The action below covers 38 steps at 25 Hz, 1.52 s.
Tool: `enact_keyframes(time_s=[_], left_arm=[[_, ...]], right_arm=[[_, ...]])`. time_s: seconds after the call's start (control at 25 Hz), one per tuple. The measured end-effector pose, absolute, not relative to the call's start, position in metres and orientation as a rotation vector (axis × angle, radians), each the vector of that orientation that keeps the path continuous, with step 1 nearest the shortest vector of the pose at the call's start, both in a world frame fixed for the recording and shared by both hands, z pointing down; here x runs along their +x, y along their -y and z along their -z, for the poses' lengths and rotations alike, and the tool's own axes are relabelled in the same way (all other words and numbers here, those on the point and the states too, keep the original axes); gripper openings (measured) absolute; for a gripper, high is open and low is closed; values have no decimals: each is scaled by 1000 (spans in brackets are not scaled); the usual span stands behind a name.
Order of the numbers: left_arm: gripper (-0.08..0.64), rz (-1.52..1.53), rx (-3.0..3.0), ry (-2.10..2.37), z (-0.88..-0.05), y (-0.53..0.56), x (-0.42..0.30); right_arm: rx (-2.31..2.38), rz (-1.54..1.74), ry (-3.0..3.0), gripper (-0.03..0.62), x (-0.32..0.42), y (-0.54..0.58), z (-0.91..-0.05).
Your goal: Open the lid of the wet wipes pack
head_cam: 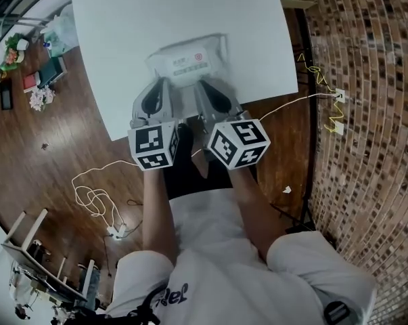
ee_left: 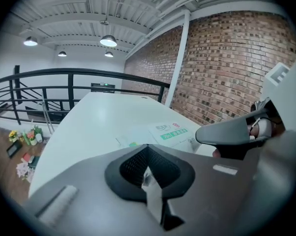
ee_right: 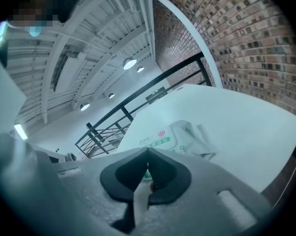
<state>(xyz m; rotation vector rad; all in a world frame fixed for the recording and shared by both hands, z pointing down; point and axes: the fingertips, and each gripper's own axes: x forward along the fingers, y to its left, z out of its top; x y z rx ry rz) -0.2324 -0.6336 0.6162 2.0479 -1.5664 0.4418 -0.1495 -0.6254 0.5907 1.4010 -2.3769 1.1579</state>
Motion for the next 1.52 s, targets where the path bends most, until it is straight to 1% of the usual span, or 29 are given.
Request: enact_keyframes(time_s=[0.32, 0.36, 0.4, 1.04, 1.16, 1.24, 1.4, 1.52], left_arm=[[15, -449, 2057, 1581, -615, 636, -235], [17, -447, 2062, 1576, -615, 636, -235], [15, -446, 2067, 1572, -615, 637, -234], [17, -474, 2112, 1526, -621, 634, -235], [17, -488, 2120, 1511, -623, 634, -234], [17, -498, 2123, 1506, -623, 634, -233], [17, -521, 2122, 1498, -623, 634, -233], [17, -527, 2125, 1496, -623, 634, -234]], right_arm=[[1375, -1306, 2371, -9, -159, 627, -601], [1350, -1321, 2380, 48, -162, 627, -601], [1327, -1332, 2387, 69, -165, 627, -602], [1372, -1559, 2297, 66, -164, 633, -616], [1380, -1587, 2273, 58, -162, 634, -616], [1392, -1589, 2254, 29, -161, 635, -614], [1404, -1580, 2226, 23, -162, 636, -613], [1417, -1573, 2217, 6, -162, 635, -611]])
